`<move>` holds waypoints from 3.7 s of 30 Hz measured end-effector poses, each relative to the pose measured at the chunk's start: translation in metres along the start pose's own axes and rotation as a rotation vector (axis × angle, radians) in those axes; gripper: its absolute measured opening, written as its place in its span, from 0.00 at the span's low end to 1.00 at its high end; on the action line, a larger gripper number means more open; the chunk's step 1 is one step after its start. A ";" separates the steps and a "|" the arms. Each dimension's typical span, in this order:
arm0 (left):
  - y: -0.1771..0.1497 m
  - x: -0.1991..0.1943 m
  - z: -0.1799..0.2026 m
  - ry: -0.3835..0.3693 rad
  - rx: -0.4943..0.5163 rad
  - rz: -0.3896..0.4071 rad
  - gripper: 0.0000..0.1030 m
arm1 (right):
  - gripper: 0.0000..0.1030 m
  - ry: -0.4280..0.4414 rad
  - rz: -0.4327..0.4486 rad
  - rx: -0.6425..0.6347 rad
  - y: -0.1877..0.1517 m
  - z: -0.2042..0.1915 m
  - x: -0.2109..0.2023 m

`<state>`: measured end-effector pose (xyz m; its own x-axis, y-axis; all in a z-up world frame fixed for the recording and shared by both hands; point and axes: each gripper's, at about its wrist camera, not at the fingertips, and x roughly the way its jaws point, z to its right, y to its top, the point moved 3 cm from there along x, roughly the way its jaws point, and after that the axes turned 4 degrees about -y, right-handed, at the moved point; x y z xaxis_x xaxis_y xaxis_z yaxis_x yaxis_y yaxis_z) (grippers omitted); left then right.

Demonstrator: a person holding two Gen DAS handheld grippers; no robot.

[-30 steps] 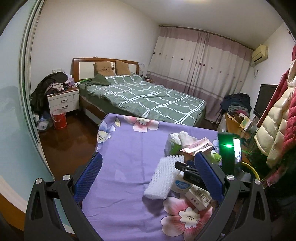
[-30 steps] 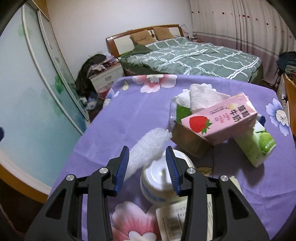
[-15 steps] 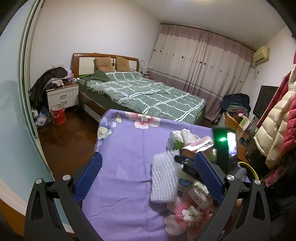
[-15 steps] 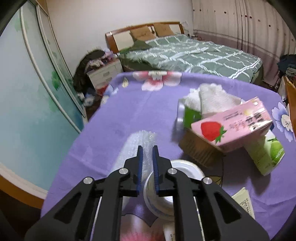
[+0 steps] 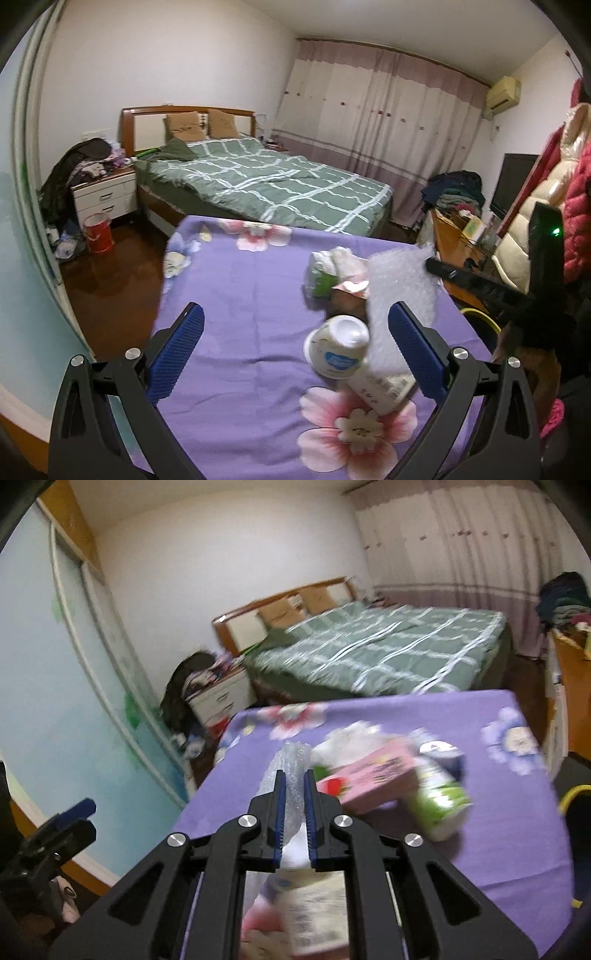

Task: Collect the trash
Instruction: 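Grasp the white foam sheet with the right tool and lift it, then drop the foam sheet into the yellow bin while the left tool grasps the cardboard box, then carry the cardboard box over the yellow bin and open the left tool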

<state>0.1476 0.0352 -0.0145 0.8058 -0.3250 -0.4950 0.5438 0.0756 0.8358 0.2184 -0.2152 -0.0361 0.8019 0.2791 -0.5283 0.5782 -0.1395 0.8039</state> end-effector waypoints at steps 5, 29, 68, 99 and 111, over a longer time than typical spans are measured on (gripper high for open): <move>-0.011 0.025 0.037 -0.098 0.044 -0.045 0.95 | 0.09 -0.146 0.049 0.075 0.004 0.073 -0.033; -0.138 0.144 0.125 -0.268 0.114 -0.449 0.95 | 0.12 -0.778 0.029 0.347 -0.044 0.373 -0.078; -0.104 0.247 0.188 -0.117 0.215 -0.548 0.89 | 0.24 -0.711 -0.003 0.343 -0.065 0.374 -0.073; -0.104 0.288 0.436 -0.501 0.457 -0.594 0.69 | 0.26 -0.719 0.004 0.384 -0.119 0.392 -0.160; -0.112 0.337 0.497 -0.508 0.431 -0.594 0.87 | 0.36 -0.724 -0.002 0.395 -0.130 0.401 -0.169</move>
<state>0.2415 -0.5514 -0.1565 0.1626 -0.5843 -0.7951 0.6208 -0.5657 0.5427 0.0683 -0.6254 -0.1607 0.6214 -0.3831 -0.6834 0.4818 -0.5011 0.7189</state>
